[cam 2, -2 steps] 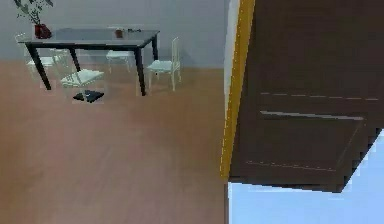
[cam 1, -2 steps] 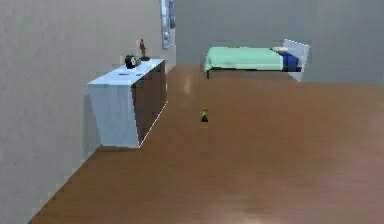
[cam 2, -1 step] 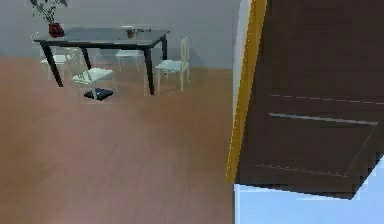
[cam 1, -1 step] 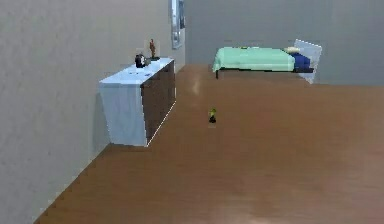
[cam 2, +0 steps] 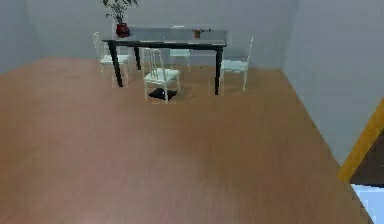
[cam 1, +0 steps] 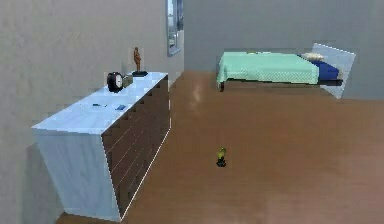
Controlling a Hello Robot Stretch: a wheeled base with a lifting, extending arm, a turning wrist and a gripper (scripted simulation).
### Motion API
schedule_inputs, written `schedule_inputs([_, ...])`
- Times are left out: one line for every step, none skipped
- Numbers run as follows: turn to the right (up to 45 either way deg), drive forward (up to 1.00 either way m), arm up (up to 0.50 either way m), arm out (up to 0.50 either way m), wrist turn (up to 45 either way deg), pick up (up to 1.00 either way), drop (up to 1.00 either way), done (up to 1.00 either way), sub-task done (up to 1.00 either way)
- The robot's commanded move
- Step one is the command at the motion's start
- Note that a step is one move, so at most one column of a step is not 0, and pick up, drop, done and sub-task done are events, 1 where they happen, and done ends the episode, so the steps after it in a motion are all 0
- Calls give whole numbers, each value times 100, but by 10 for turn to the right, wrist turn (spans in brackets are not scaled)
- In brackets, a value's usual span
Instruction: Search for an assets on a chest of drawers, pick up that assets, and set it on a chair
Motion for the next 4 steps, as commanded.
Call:
schedule_inputs([-30, 0, 0, 0, 0, 0, 0, 0, 0])
schedule_inputs([0, 45, 0, 0, 0, 0, 0, 0, 0])
schedule_inputs([-90, 0, 0, 0, 0, 0, 0, 0, 0])
schedule_inputs([0, 25, 0, 0, 0, 0, 0, 0, 0])
